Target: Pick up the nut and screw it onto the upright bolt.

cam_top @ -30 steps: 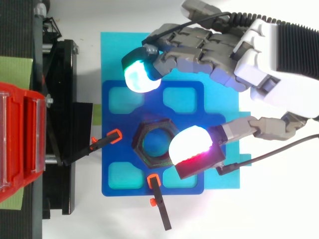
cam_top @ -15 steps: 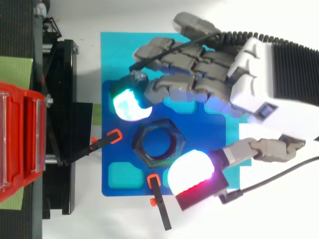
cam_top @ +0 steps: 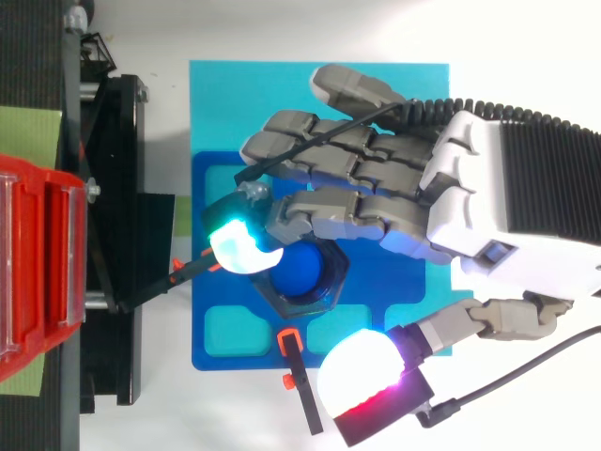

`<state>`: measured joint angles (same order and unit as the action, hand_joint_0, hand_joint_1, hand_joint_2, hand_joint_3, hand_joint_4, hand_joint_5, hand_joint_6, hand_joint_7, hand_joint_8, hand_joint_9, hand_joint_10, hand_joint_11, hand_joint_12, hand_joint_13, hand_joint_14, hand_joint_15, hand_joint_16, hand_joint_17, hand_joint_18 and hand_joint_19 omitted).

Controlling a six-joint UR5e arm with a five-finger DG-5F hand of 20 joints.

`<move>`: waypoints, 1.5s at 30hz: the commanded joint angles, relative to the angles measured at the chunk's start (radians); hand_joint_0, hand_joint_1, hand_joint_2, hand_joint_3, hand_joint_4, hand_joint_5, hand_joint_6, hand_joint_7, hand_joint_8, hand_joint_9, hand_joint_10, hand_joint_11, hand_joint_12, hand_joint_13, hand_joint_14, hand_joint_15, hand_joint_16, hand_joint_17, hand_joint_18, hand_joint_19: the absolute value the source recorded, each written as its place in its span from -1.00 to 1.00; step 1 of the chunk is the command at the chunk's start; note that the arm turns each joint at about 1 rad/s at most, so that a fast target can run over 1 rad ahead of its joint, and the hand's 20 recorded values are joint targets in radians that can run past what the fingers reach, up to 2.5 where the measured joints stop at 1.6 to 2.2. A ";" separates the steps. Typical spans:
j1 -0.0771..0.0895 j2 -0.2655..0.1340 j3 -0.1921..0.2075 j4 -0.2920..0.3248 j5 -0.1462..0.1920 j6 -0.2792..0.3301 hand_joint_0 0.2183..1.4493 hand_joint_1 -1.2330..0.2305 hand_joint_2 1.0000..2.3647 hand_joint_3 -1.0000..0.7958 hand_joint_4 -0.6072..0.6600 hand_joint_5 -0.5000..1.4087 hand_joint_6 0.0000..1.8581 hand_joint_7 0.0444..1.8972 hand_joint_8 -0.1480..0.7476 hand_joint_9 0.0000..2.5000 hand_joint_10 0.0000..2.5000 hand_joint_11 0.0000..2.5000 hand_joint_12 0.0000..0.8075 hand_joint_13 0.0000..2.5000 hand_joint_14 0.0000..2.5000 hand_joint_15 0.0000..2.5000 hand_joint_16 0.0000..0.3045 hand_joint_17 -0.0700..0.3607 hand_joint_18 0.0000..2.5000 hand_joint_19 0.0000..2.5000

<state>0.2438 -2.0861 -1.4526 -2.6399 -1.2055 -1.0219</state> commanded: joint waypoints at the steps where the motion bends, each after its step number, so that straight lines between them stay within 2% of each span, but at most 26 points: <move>1: -0.006 0.000 0.000 -0.008 -0.009 0.000 -0.63 0.45 -1.00 -0.44 0.12 -0.68 -0.46 -0.23 -0.15 -0.82 -1.00 -1.00 -0.16 -0.82 -1.00 -1.00 -0.73 -0.24 -1.00 -1.00; 9: -0.017 0.000 0.000 -0.008 -0.032 -0.001 -0.62 0.40 -1.00 -0.44 0.21 -0.67 -0.46 -0.17 -0.11 -0.78 -1.00 -1.00 -0.20 -0.79 -1.00 -1.00 -0.76 -0.30 -1.00 -1.00; 18: -0.029 0.000 0.000 -0.014 -0.042 -0.001 -0.61 0.37 -1.00 -0.44 0.29 -0.65 -0.46 -0.05 -0.08 -0.75 -1.00 -1.00 -0.24 -0.76 -1.00 -1.00 -0.80 -0.35 -1.00 -1.00; 31: -0.050 0.000 0.000 -0.014 -0.071 -0.001 -0.59 0.35 -1.00 -0.44 0.31 -0.63 -0.46 0.14 -0.07 -0.72 -1.00 -1.00 -0.27 -0.73 -1.00 -1.00 -0.82 -0.38 -1.00 -1.00; 45: -0.086 0.000 0.000 -0.022 -0.106 -0.001 -0.57 0.32 -1.00 -0.44 0.34 -0.56 -0.45 0.38 -0.05 -0.62 -1.00 -1.00 -0.33 -0.67 -1.00 -1.00 -0.84 -0.43 -0.96 -1.00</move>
<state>0.1660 -2.0862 -1.4527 -2.6605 -1.3041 -1.0232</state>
